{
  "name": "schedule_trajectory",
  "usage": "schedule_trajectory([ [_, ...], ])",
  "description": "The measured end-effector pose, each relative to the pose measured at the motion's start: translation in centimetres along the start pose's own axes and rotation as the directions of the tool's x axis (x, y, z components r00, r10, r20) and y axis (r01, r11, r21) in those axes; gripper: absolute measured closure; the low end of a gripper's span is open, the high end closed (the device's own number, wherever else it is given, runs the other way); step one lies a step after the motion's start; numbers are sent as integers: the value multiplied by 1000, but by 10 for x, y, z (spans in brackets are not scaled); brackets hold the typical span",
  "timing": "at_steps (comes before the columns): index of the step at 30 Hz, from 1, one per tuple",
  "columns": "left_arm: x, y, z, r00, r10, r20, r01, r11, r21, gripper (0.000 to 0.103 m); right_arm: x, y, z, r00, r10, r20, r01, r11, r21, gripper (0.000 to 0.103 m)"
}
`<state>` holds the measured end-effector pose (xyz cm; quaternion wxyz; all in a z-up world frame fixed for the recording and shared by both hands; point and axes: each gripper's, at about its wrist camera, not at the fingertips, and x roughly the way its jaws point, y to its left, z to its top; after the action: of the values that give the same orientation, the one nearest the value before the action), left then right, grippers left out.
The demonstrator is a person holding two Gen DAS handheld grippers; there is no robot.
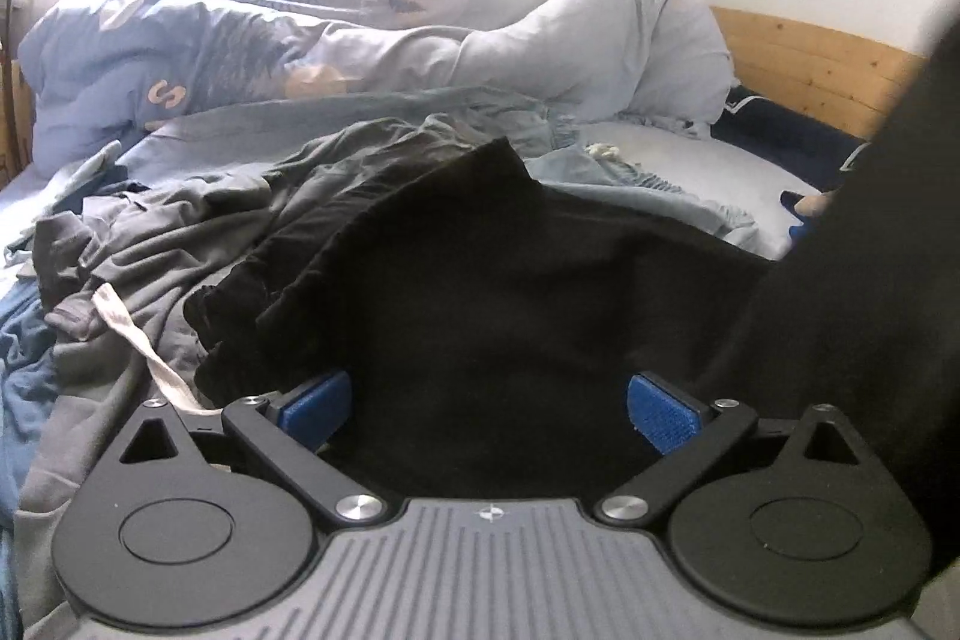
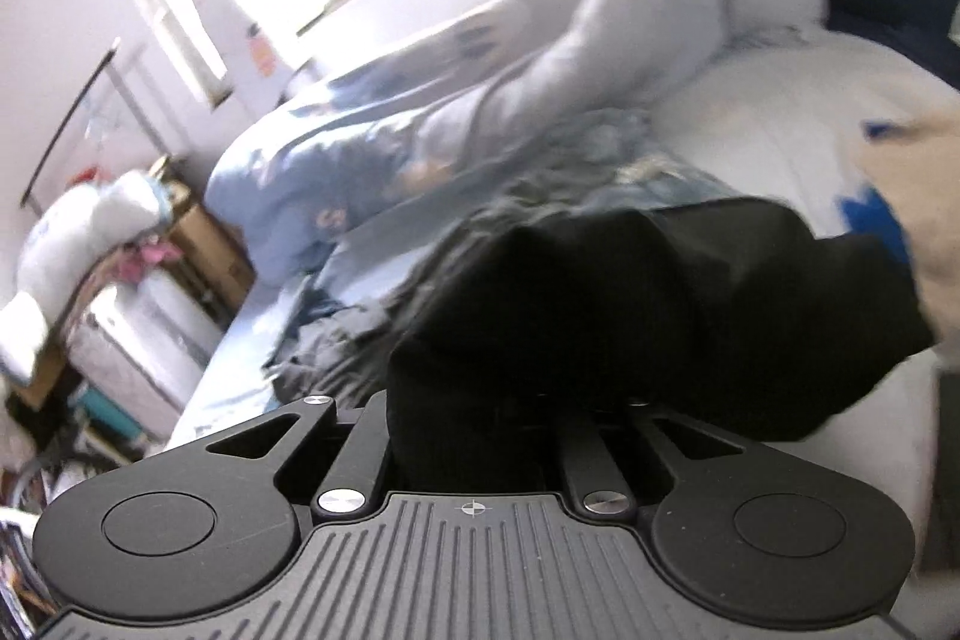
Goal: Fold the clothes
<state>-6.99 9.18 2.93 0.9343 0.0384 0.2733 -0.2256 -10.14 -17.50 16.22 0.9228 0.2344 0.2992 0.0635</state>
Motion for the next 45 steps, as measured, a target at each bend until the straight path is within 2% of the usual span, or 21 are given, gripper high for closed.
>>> schedule_trajectory([
  [1, -17, -2, -6, 1000, -1, 4, 1, 1000, 1, 0, 11, 11, 4, 1000, 5, -17, -6, 1000, -19, 88],
  [4, -34, 13, -14, 999, 5, 36, -4, 1000, -31, 6, 55, 47, 18, 997, 8, -79, -17, 994, -106, 87],
  [5, -19, 13, -10, 999, 9, 51, -7, 999, -43, 8, 61, 54, 20, 996, 7, -87, -17, 993, -119, 87],
  [9, -31, 26, -13, 990, 51, 134, -42, 996, -75, 10, 67, 73, 25, 996, 15, -89, -29, 987, -161, 87],
  [11, -36, 35, -11, 984, 52, 173, -30, 991, -131, 6, 49, 70, 26, 997, 16, -71, -27, 989, -148, 88],
  [14, -43, 48, -7, 971, 6, 239, 48, 974, -222, 0, -3, 59, 18, 1000, -8, -19, 6, 994, -107, 88],
  [16, -38, 41, -3, 961, -56, 270, 114, 972, -204, 0, -36, 39, 2, 999, -50, 1, 50, 997, -65, 88],
  [18, -33, 31, 5, 952, -138, 275, 181, 974, -138, 0, -61, 13, -19, 995, -95, -13, 95, 995, -9, 88],
  [19, -30, 22, 7, 946, -192, 262, 222, 971, -89, 0, -71, -1, -33, 992, -121, -28, 121, 992, 22, 88],
  [21, -20, 0, 9, 943, -256, 213, 261, 965, 3, 0, -85, -22, -61, 983, -168, -68, 172, 983, 60, 88],
  [23, -13, -23, 5, 944, -294, 151, 282, 954, 98, 0, -92, -39, -89, 972, -194, -131, 207, 973, 100, 88],
  [26, 8, -41, -2, 948, -315, 56, 300, 936, 184, 0, -93, -56, -123, 954, -216, -208, 243, 963, 113, 87],
  [30, 46, -59, -20, 954, -284, -100, 300, 920, 253, 0, -97, -78, -137, 945, -223, -240, 265, 951, 158, 70],
  [31, 57, -61, -24, 953, -274, -129, 299, 918, 260, 0, -100, -84, -137, 946, -224, -232, 266, 949, 168, 59],
  [32, 72, -60, -25, 951, -270, -150, 301, 922, 246, 0, -103, -90, -135, 950, -228, -213, 267, 948, 176, 53],
  [34, 83, -61, -26, 953, -251, -170, 289, 920, 264, 0, -107, -104, -133, 952, -242, -187, 277, 941, 192, 36],
  [37, 96, -67, -23, 956, -227, -184, 274, 915, 295, 0, -110, -130, -127, 962, -250, -114, 269, 938, 218, 17],
  [41, 110, -70, -19, 956, -223, -189, 273, 913, 303, 0, -95, -182, -124, 976, -205, -79, 219, 915, 339, 17],
  [45, 114, -87, -29, 957, -218, -190, 267, 918, 293, 0, -65, -231, -131, 992, -100, -80, 127, 839, 530, 17],
])
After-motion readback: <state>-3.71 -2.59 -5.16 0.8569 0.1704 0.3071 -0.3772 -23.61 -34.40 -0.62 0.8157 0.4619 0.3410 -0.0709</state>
